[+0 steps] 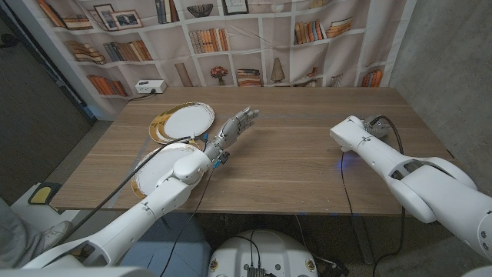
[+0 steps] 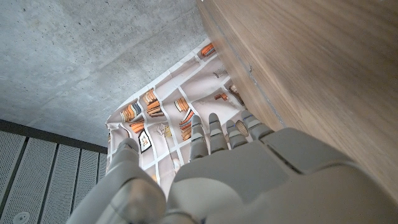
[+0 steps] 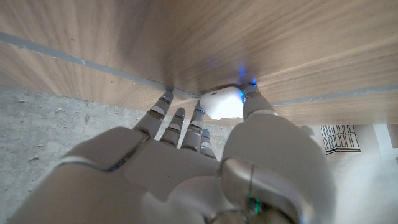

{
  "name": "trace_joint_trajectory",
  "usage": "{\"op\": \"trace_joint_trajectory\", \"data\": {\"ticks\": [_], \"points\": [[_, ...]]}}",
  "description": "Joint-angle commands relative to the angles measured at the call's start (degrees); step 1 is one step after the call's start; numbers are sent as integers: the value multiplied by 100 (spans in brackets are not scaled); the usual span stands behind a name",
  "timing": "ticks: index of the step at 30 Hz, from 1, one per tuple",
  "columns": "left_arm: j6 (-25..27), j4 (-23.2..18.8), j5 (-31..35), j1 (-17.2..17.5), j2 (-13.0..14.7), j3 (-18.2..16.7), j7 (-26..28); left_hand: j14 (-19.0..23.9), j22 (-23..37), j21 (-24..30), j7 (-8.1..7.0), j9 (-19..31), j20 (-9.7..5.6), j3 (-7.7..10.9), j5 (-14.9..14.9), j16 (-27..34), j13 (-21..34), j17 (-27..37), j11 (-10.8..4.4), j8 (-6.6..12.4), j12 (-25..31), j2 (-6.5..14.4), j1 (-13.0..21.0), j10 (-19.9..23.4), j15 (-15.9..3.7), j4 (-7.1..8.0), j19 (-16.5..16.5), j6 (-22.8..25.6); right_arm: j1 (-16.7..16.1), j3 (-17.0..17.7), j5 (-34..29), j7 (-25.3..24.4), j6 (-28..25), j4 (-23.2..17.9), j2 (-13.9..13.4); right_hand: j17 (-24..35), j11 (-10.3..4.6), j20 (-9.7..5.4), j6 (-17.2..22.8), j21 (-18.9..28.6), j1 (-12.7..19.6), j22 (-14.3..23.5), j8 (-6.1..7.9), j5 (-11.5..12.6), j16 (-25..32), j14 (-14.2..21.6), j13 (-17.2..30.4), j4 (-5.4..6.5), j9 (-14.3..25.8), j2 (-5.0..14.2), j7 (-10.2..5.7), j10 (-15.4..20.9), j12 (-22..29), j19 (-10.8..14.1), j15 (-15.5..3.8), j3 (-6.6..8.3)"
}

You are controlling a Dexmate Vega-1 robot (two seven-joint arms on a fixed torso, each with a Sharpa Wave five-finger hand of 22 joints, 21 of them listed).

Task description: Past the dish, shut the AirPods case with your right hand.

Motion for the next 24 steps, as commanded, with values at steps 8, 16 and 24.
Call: {"op": "trace_joint_trajectory", "data": {"ticks": [8,16,24], "points": [[-93,-80,-16,48,14,-30,-32,30,25,-3,-24,19,0,0,-3,-13,32,18,3,14,17,17,-38,67,-20,-10,-5,38,-419,383,-56,-253,-197,-975,-134,34,-331,10,2,-4,-33,0,-2,-7,39,63,34,40,1,31,63,398,20,43,-445,12],[-215,-33,-5,51,-25,-39,-38,30,24,-1,-89,19,2,8,0,-14,32,17,-19,33,15,28,-35,70,-28,-11,-2,97,-593,470,-80,-237,-340,-1402,-231,38,-334,-19,24,-12,-40,1,-4,-9,55,92,36,51,0,16,72,410,12,38,-438,6],[-356,107,-40,41,-80,-34,-119,37,24,0,-60,19,-2,11,1,-11,32,17,-19,27,22,31,-37,97,-26,-11,3,90,-839,561,-124,-313,-354,-1826,-263,30,-334,101,168,14,-49,1,32,-12,81,166,39,49,-3,-29,126,497,29,135,-357,-16]]}}
